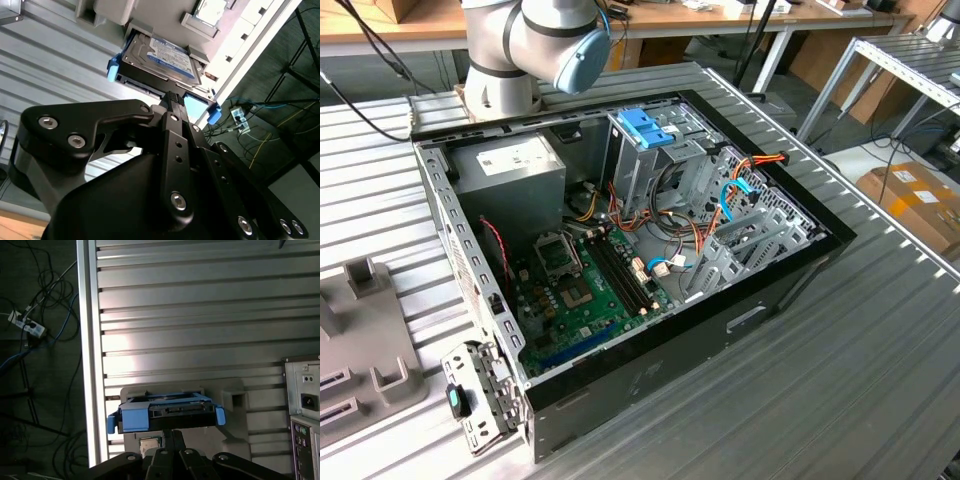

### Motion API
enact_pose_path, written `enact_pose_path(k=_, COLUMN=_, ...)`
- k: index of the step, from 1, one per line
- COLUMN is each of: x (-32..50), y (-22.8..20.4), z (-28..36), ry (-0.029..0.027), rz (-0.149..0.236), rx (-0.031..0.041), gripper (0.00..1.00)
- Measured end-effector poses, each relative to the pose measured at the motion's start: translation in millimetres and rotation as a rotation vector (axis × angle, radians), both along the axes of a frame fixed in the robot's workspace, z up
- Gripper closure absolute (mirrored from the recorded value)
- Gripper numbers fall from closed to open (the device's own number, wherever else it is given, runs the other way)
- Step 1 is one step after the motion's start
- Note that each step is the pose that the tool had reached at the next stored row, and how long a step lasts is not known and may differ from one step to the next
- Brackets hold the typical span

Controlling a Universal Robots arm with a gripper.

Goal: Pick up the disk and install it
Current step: 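Reach for the disk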

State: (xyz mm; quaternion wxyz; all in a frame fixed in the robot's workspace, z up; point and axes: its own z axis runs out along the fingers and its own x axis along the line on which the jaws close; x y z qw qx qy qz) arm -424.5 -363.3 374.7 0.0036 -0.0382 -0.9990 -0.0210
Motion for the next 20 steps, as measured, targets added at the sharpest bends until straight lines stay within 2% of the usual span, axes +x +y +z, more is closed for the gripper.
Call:
enact_pose_path(k=6, x=0.0, y=0.0, z=-0.2, ry=-0.0001, rz=0.002, rx=0.0001, gripper=0.89)
enact_pose_path(k=10, x=-0.4, y=0.3, z=-1.1, ry=-0.0002, rz=0.019, rx=0.0001, gripper=0.89)
enact_pose_path(k=20, x=-11.2, y=3.5, z=-7.6, ry=-0.0001, rz=0.041, rx=0.0, gripper=0.89)
